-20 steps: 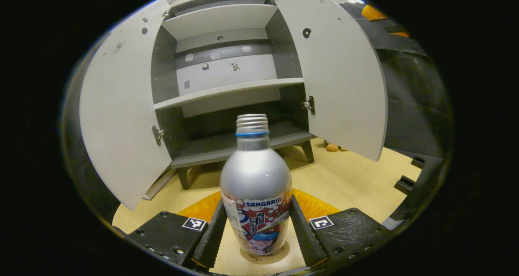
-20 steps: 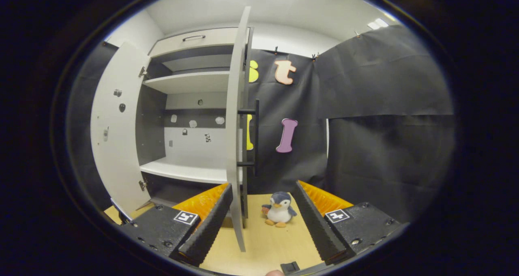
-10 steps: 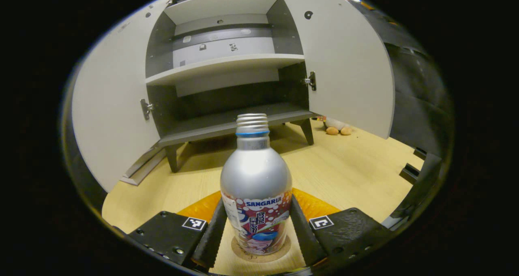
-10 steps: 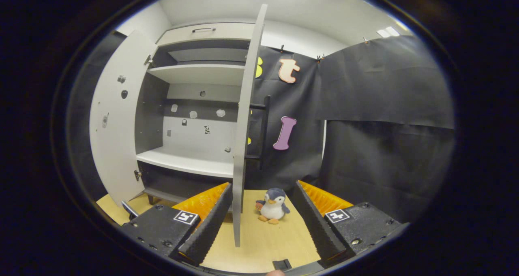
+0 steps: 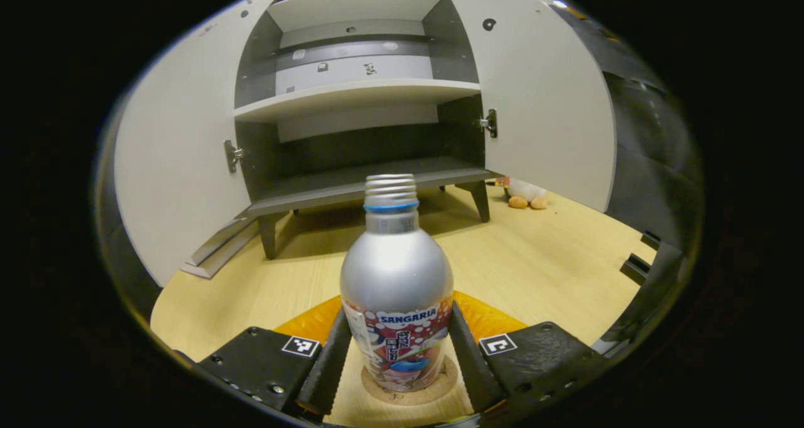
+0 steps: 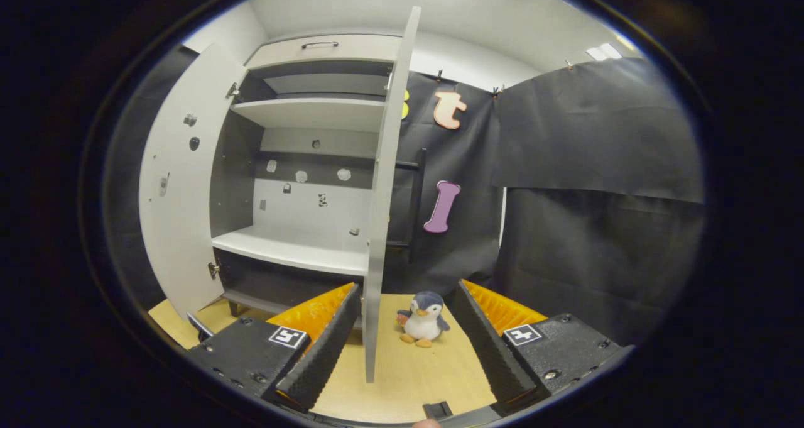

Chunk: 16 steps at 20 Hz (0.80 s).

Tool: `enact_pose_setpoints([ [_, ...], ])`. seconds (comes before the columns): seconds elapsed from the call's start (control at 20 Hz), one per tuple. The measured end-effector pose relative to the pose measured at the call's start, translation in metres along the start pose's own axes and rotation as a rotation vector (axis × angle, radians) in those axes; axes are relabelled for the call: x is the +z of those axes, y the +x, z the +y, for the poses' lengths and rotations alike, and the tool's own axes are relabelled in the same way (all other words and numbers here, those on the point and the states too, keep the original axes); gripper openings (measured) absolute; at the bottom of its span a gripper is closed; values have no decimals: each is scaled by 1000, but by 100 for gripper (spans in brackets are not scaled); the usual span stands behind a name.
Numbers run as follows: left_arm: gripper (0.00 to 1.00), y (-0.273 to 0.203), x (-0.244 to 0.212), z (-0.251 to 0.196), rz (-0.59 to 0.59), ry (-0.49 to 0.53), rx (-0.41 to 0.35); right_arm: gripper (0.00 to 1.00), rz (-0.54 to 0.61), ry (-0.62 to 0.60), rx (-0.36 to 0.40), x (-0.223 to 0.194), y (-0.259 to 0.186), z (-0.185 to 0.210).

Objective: Grasp the bottle in the cabinet with the left hand and place it on the coaster, then close the right door with the right hand and the left door with the left hand.

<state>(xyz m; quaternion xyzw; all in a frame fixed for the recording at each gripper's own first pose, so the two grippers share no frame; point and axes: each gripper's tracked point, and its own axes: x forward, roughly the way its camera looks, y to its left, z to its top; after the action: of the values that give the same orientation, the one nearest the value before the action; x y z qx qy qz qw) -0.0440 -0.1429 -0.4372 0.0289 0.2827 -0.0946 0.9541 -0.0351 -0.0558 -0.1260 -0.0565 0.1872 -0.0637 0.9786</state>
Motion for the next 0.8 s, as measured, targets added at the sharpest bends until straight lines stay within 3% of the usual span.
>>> enact_pose_setpoints([
  [0.1, 82, -3, -2, -2, 1, 13, -8, 99, 2, 5, 6, -1, 1, 0],
  [0.45, 78, -15, -11, 1, 30, 6, -5, 99, -22, 22, 25, 3, 2, 0],
  [0.6, 87, -20, -15, 4, 50, 28, 4, 99, -33, 33, 27, 6, 4, -6],
  [0.65, 83, -21, -17, 5, 56, 35, 5, 99, -36, 39, 31, 6, 3, -7],
  [0.8, 84, -24, -17, 8, 70, 42, 22, 99, -48, 50, 37, 9, 5, -10],
])
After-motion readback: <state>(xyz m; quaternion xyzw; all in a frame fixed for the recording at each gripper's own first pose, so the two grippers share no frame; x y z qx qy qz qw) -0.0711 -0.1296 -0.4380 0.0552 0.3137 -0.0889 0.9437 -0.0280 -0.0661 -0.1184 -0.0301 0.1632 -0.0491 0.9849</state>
